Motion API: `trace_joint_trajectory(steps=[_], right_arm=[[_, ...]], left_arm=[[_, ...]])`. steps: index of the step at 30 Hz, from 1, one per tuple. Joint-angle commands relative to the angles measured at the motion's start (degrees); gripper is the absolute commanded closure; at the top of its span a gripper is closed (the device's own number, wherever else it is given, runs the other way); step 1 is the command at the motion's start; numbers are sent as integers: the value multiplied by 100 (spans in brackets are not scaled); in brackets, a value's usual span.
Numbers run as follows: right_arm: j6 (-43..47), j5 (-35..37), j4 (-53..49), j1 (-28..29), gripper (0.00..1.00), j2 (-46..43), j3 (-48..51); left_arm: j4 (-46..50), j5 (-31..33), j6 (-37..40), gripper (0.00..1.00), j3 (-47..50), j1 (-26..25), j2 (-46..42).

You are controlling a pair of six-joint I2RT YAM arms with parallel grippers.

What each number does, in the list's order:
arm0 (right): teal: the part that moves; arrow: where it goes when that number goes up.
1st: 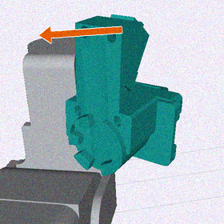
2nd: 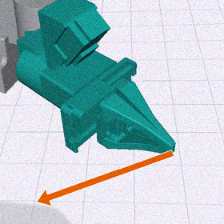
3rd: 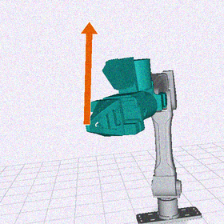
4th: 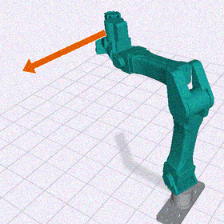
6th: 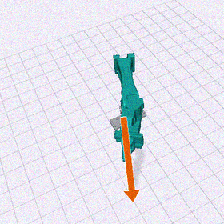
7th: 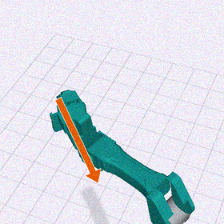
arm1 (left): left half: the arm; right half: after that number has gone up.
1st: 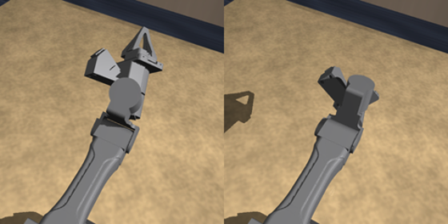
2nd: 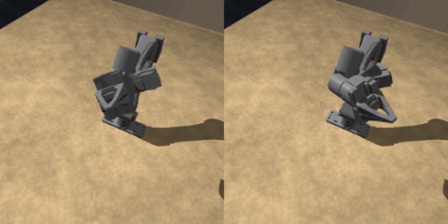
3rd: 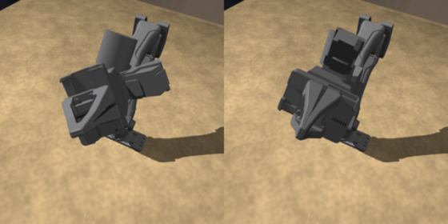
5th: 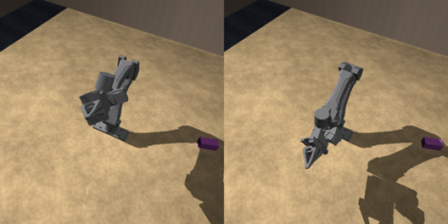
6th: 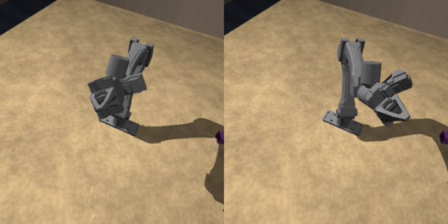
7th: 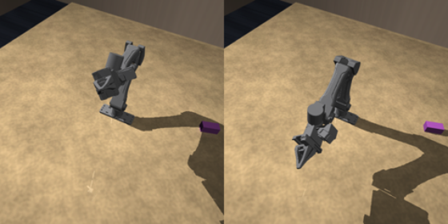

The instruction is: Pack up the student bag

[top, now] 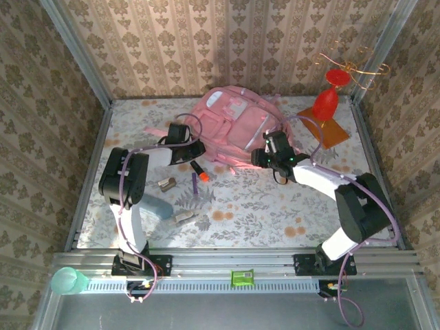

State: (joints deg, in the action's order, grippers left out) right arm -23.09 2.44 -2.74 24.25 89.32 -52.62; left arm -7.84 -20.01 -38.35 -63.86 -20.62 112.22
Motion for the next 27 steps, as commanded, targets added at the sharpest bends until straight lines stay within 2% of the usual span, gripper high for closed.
trace_joint_trajectory(steps=[1,5,10,18,27], right_arm=[[347,202,-564,216,50,-626,-51],[80,81,-406,922,50,-767,197],[-130,175,12,1530,51,26,-27],[-365,563,594,1530,52,1110,-159],[-451,508,1730,1315,54,1638,-100]], left_arm=[[-359,-149,-47,100,155,-56,-237],[-530,-288,-189,100,331,-129,-609],[-434,-325,-177,100,277,-214,-806],[-403,-374,-156,100,248,-221,-895],[-430,-401,-188,100,256,-232,-861]])
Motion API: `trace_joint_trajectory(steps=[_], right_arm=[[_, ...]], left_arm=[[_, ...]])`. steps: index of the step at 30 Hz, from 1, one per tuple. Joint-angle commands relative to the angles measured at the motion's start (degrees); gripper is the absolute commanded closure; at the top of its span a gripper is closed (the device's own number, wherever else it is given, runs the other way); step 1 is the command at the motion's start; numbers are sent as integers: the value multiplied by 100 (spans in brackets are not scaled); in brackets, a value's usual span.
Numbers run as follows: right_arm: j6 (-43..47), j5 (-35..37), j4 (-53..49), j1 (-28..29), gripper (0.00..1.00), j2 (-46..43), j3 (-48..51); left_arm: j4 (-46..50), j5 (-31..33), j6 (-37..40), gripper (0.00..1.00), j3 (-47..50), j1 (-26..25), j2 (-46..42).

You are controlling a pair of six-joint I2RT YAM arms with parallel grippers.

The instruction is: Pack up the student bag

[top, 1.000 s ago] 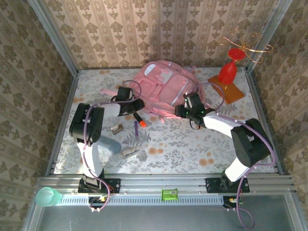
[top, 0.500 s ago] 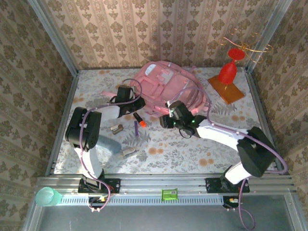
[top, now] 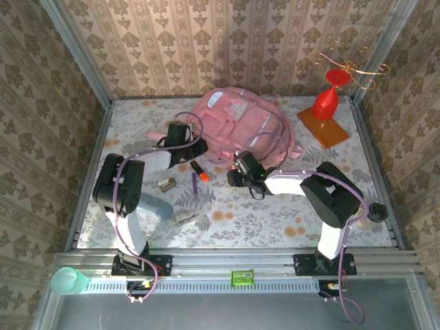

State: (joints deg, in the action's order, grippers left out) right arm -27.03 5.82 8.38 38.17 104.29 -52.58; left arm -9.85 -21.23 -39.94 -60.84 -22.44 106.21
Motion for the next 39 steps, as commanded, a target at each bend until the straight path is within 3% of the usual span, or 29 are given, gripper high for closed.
trace_joint_trajectory(steps=[1,13,21,25,33,39], right_arm=[[-45,169,691,-98,55,183,-125],[48,-16,1619,-204,63,802,-246],[-151,49,1798,-205,92,659,64],[-279,282,1412,-209,100,212,414],[-548,790,-195,-611,100,-1023,1236],[-303,287,-525,-916,100,-1600,1236]], left_arm=[[-235,-285,-39,100,-51,-58,-260],[-236,-337,-45,100,-95,-68,-254],[-231,-311,-31,100,-99,-34,-228],[-215,-325,119,100,-126,115,-193],[238,-86,989,100,-108,717,-275],[764,122,1541,100,-490,908,-123]])
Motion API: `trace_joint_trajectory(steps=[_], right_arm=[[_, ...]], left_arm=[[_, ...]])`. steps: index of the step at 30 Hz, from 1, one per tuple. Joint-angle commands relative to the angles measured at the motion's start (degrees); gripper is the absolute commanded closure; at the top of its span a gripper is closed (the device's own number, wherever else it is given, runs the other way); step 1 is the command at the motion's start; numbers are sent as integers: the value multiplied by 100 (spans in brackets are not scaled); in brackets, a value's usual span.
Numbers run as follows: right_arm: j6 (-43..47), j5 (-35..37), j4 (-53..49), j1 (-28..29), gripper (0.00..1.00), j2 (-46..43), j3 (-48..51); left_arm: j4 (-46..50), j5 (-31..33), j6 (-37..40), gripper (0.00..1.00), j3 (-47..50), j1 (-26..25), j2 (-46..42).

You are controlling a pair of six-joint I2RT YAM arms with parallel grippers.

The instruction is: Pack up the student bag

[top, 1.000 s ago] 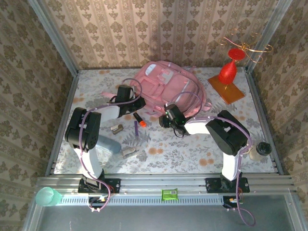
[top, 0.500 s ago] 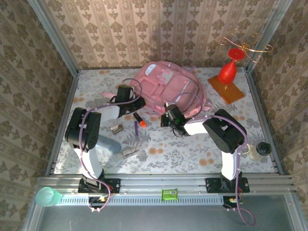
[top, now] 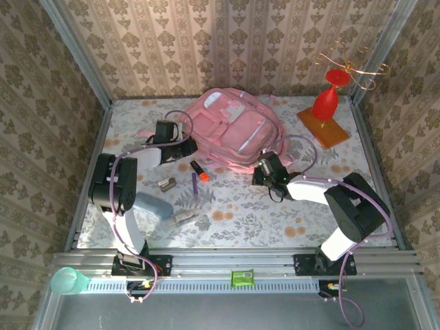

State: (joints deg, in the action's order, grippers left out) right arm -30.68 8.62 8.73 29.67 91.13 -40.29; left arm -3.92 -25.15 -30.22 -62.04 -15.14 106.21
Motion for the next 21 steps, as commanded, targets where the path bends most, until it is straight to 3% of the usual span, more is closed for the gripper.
trace_joint_trajectory(steps=[1,2,6,11,14,21], right_arm=[[98,-226,-519,-57,100,-370,-46],[130,-488,-480,-57,100,-439,-92],[253,-1292,-489,-57,100,-682,-330],[211,-1875,-688,-52,100,-936,-633],[126,-2164,-769,-58,100,-983,-811],[62,-2478,-999,-118,100,-1063,-1182]], left_arm=[[276,545,658,100,-473,178,-83],[354,546,734,100,-538,178,-58],[491,800,1052,61,-556,133,-277],[542,1597,1946,37,-303,-226,-1024],[221,1545,2856,32,46,-694,-1516],[-822,506,5875,30,1062,-2299,-2005]])
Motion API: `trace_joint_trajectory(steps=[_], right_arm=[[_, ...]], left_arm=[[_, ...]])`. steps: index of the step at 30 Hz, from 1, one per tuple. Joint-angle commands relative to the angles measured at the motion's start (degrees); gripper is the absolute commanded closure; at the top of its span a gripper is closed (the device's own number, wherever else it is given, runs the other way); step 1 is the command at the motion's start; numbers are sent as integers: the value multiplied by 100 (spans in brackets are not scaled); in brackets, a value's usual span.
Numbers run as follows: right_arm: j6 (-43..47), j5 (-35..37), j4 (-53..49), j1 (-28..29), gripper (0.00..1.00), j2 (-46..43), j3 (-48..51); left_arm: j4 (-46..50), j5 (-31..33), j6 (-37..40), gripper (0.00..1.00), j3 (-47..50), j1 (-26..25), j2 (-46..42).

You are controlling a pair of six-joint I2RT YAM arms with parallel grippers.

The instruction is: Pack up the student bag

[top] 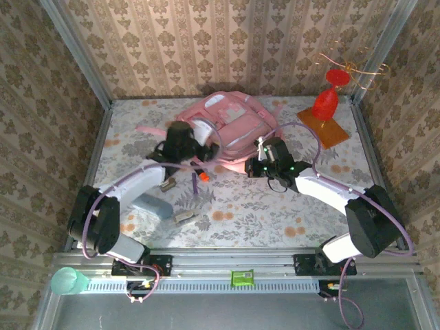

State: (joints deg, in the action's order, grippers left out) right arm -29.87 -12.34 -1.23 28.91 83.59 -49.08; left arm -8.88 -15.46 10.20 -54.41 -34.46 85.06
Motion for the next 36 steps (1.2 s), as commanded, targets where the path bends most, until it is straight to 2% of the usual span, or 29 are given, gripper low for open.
trace_joint_trajectory(steps=[1,7,11,14,18,26,28,32,34,35,36], right_arm=[[-55,-412,-10,-63,100,-329,-327],[-278,-746,119,-131,100,-344,-311],[-307,-799,132,-172,100,-564,-197],[-254,-766,26,-246,100,-692,-96],[77,-337,-565,-421,100,-876,-47],[875,1998,-2030,-704,100,-854,-442],[972,2299,-2142,-786,100,-701,-562],[984,2384,-2136,-913,100,-423,-804],[988,2025,-1935,-891,100,-423,-815],[988,1752,-1747,-848,100,-428,-761],[994,1498,-1563,-789,100,-501,-708]], left_arm=[[-300,-460,2081,30,278,-481,211],[-71,10,2724,32,-280,-829,1011],[-231,389,2842,41,-408,-853,1392],[-295,566,2909,61,-406,-852,1521],[-364,591,2927,100,-311,-750,1462],[-591,-88,2963,100,326,-362,753],[-596,-199,2957,100,442,-222,611],[-665,-396,2700,100,578,186,429],[-659,-348,2556,100,556,367,426],[-592,-266,2444,97,494,423,454],[-434,-300,2317,85,395,452,461]])
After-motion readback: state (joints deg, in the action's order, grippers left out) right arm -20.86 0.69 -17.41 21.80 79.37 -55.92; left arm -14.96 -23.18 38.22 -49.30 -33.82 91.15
